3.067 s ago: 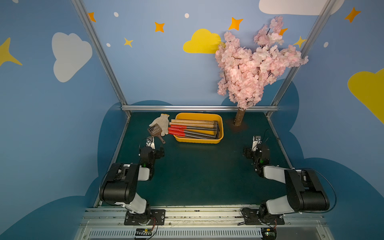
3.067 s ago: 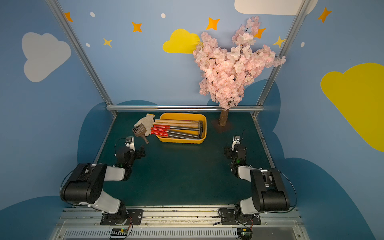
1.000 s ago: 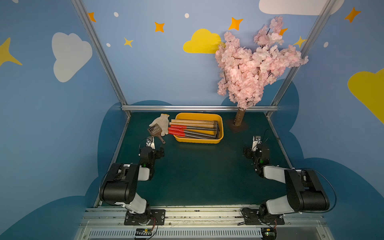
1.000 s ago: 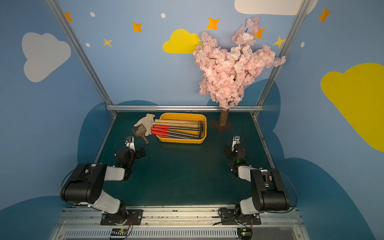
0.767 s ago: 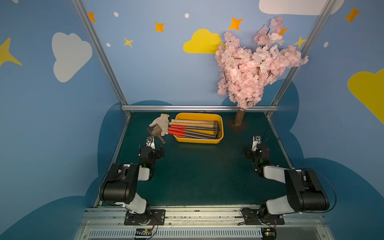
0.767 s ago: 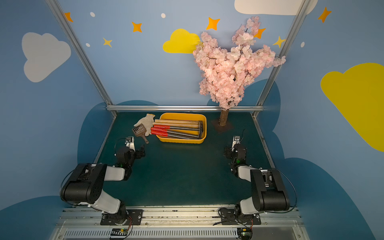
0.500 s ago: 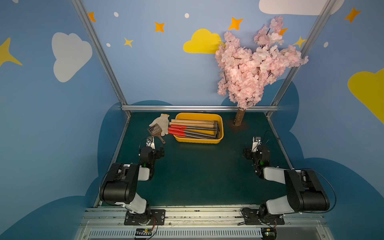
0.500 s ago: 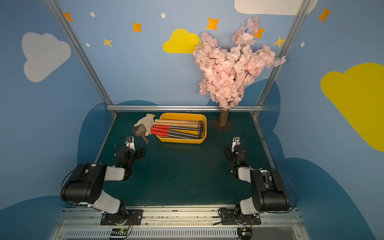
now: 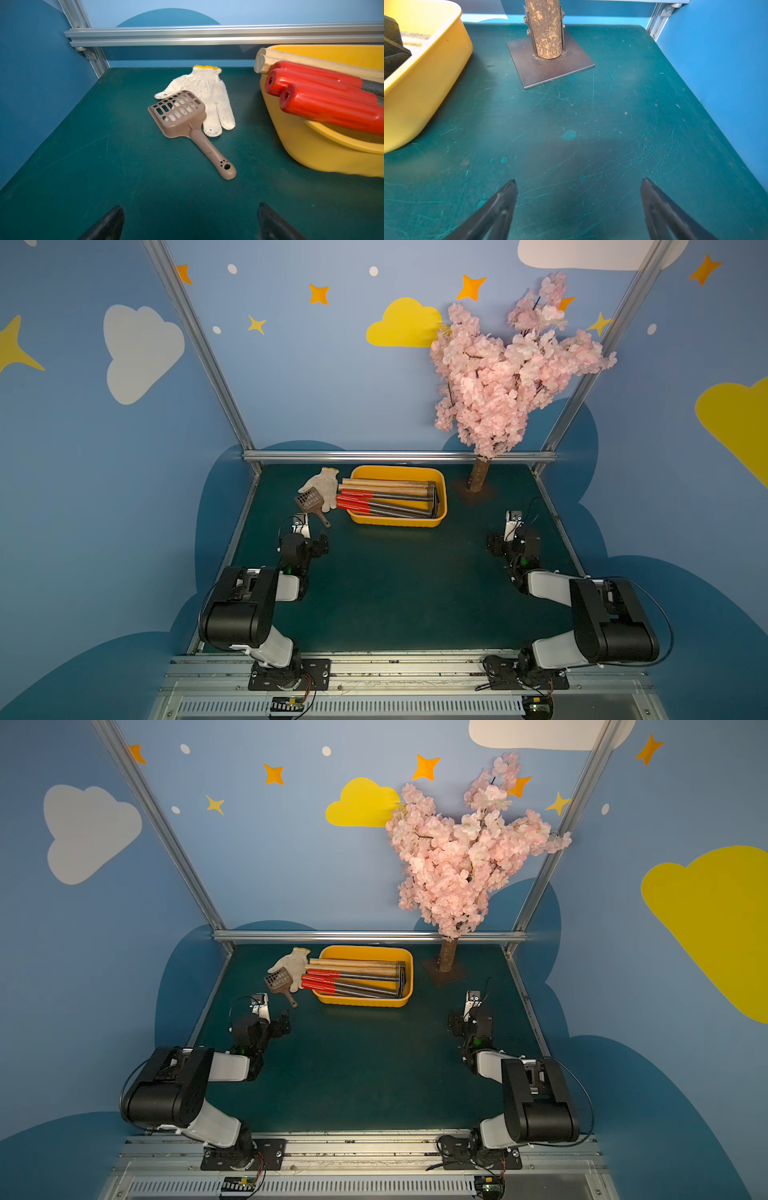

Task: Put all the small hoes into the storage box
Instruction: Reset both arms

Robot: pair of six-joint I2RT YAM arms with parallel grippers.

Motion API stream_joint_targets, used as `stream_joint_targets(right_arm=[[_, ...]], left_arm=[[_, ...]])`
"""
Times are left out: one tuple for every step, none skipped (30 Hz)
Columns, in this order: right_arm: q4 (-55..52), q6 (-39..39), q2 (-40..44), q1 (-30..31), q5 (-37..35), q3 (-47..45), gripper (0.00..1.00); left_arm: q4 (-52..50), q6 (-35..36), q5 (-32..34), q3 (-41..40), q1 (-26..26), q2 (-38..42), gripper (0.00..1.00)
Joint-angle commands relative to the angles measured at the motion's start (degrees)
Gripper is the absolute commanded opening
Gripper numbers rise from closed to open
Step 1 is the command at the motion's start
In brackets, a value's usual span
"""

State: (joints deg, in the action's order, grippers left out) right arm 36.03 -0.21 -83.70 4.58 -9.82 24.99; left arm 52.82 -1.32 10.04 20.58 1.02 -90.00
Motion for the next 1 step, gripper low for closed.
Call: stream_joint_targets(right_arm=[[-0.7,0.5,-0.7,-0.2,-0.6,1.2,0.92]], left_arm=[[-0.4,-0.4,-1.4,1.2,-0.7,-0.3,1.00]])
